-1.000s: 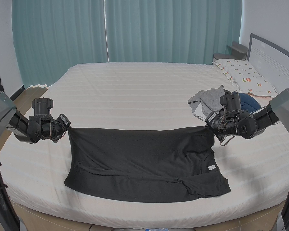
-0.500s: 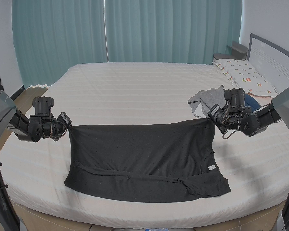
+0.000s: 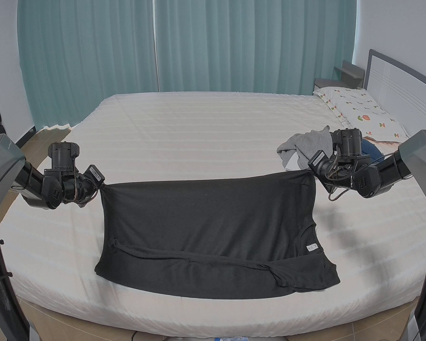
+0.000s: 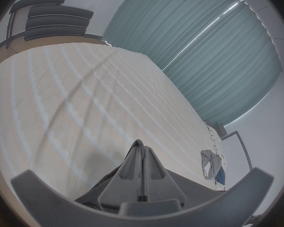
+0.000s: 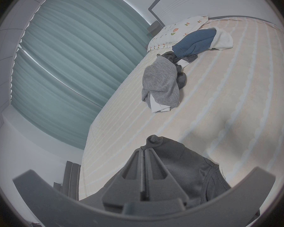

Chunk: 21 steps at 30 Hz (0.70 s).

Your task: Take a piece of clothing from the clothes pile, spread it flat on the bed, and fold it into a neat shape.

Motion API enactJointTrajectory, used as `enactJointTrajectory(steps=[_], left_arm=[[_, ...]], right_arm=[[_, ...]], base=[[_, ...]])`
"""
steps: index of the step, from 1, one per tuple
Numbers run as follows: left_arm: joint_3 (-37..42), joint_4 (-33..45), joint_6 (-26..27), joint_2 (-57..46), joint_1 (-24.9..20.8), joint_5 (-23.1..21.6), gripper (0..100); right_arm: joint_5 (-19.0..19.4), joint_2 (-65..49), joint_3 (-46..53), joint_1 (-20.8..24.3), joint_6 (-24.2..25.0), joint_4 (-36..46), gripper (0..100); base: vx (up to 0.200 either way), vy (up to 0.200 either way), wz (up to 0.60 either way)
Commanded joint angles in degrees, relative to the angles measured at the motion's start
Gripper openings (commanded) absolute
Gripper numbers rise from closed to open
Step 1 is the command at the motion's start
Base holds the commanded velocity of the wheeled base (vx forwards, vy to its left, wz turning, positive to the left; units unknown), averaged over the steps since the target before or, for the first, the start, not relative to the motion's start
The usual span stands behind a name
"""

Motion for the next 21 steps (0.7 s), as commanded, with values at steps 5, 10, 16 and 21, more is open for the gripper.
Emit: enactJointTrajectory(steps=[5,10,16,21], left_arm=[[-1.13,0.41,0.0,2.09,-0.01,0.02,0],[3.18,0.76,4.84,0.6,0.96,0.11,0],[9.15,0.85,11.08,-1.42,1.14,0.29,0],[11.7,1.03,11.78,-0.63,0.26,0.29,0]], right_arm=[[0.16,1.09,0.9,0.1,-0.3,0.32,0],[2.27,-2.43,7.23,0.01,-4.0,0.94,0],[5.61,-6.03,16.99,0.01,-8.22,1.11,0],[5.7,-4.98,22.79,0.1,-11.99,0.32,0]], base=[[0.0,0.0,0.0],[0.0,0.0,0.0],[0.0,0.0,0.0],[0.0,0.0,0.0]])
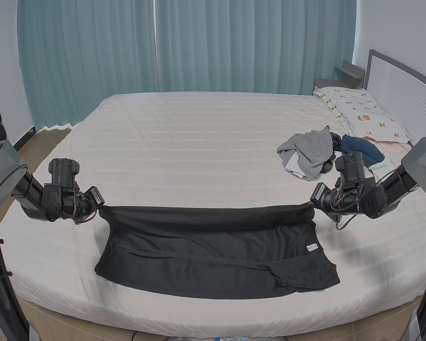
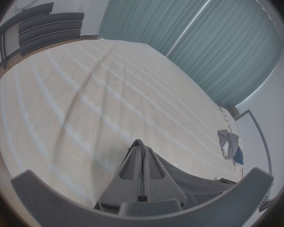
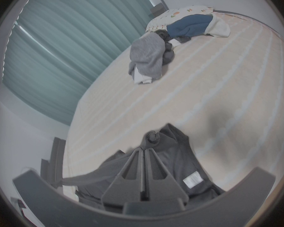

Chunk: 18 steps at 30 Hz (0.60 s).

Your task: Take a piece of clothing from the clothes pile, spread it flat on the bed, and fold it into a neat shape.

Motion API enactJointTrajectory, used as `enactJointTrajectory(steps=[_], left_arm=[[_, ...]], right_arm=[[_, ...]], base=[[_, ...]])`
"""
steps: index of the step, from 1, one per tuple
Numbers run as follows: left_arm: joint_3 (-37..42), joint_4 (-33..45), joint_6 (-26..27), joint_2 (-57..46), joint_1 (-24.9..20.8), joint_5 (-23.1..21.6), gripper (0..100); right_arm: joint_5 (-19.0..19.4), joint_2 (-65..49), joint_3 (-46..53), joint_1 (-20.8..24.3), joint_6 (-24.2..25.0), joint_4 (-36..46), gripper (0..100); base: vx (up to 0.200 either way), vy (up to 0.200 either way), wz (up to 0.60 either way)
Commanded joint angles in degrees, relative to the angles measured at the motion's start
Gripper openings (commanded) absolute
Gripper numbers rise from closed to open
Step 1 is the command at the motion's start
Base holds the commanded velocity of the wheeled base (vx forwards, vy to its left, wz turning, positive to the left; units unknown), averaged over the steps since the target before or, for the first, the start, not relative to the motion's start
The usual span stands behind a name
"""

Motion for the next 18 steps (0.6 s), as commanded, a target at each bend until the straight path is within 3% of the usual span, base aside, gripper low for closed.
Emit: enactJointTrajectory(steps=[1,5,10,17,18], left_arm=[[3.38,0.05,0.86,-0.04,-0.91,0.07,0],[3.65,0.49,0.94,1.9,-1.17,0.07,0],[3.73,7.0,3.67,2.25,-1.26,0.16,0],[3.73,7.35,3.76,2.77,-1.26,0.16,0],[3.82,7.35,3.76,2.77,-1.35,0.16,0]], right_arm=[[0.54,-0.45,5.83,0.19,-2.42,-0.52,0],[0.46,1.22,7.06,0.54,-3.03,-0.43,0],[0.46,2.98,8.38,0.72,-5.23,-0.52,0],[0.28,4.91,8.38,1.59,-5.32,-0.52,0],[0.28,5.17,8.46,1.59,-5.32,-0.52,100]], base=[[0.0,0.0,0.0],[0.0,0.0,0.0],[0.0,0.0,0.0],[0.0,0.0,0.0],[0.0,0.0,0.0]])
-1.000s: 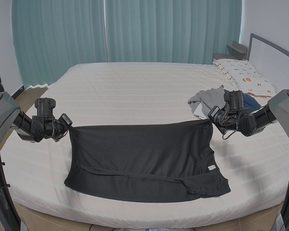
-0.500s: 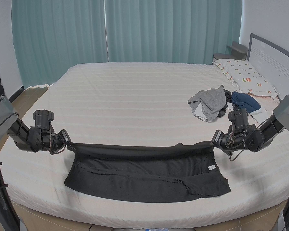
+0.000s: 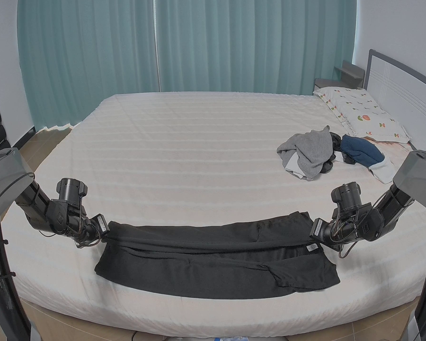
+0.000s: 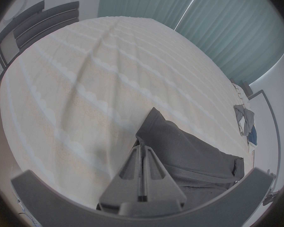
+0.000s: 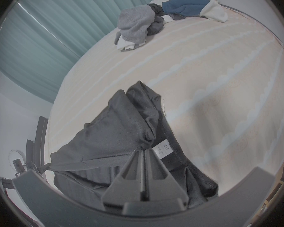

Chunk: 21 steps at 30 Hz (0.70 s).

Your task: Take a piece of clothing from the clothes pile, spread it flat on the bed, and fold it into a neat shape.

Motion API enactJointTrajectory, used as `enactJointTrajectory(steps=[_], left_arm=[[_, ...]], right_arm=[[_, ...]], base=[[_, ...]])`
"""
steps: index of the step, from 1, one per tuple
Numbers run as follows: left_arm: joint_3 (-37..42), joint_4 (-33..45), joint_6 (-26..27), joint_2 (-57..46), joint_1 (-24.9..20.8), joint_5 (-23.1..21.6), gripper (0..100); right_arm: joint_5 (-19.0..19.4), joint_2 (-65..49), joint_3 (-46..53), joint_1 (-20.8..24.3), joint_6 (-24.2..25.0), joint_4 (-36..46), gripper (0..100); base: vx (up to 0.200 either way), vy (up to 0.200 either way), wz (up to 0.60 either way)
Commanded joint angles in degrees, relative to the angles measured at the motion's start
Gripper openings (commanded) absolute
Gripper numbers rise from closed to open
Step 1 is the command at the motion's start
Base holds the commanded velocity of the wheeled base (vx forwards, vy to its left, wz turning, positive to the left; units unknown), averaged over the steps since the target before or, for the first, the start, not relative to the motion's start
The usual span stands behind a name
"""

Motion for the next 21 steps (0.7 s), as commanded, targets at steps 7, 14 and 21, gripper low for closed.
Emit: enactJointTrajectory(steps=[7,14,21], left_arm=[[0.52,0.07,-0.12,-0.18,-0.43,-0.01,100],[-0.1,-0.02,-0.65,-1.68,0.01,-0.1,100],[-6.34,-0.02,-6.45,1.4,-0.26,-0.28,100]], right_arm=[[0.26,-0.64,-0.7,-0.25,0.87,-0.16,100],[1.93,-4.59,-0.88,-2.36,1.83,-0.25,100],[7.12,-4.59,-1.67,-5.09,9.3,-0.33,100]], base=[[0.0,0.0,0.0],[0.0,0.0,0.0],[0.0,0.0,0.0]])
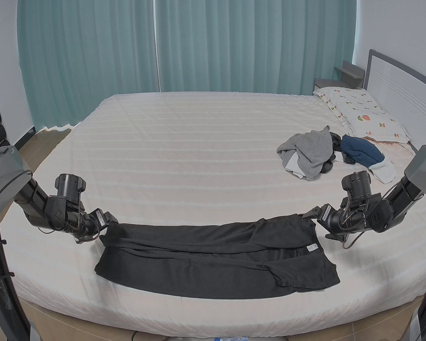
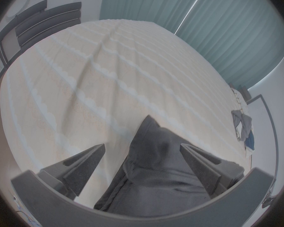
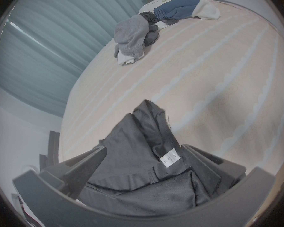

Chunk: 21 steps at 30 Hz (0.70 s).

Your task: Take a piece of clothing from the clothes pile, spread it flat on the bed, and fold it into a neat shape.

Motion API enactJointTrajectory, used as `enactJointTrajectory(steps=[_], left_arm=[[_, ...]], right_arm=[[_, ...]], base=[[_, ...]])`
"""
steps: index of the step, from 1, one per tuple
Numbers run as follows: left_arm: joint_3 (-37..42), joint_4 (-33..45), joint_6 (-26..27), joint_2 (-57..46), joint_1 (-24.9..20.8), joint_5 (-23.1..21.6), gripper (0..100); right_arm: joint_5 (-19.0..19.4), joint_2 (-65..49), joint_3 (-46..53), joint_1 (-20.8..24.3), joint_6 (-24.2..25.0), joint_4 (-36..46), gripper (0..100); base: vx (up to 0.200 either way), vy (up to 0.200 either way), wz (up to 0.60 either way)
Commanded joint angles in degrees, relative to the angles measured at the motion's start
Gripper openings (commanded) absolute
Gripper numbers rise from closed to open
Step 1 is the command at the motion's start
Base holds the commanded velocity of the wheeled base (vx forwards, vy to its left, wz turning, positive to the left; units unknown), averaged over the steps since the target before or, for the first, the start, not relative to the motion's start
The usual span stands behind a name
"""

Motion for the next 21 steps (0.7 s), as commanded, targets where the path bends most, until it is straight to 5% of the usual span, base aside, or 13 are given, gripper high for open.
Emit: enactJointTrajectory(steps=[1,10,11,21], left_arm=[[-3.85,0.17,-2.64,2.83,-0.29,-0.12,100],[-9.83,0.08,-3.87,10.83,-1.08,-0.03,100],[-10.26,-0.1,-4.31,11.18,-1.08,-0.03,0],[-12.46,-0.71,-11.25,10.56,1.73,0.06,0]], right_arm=[[2.36,-0.18,-0.33,-1.79,1.98,-0.08,100],[6.14,3.78,-0.77,-3.63,7.26,-4.91,100],[6.14,4.66,-0.77,-3.63,7.78,-6.23,100],[6.05,10.37,-5.08,-3.63,9.37,-10.01,100]], base=[[0.0,0.0,0.0],[0.0,0.0,0.0],[0.0,0.0,0.0],[0.0,0.0,0.0]])
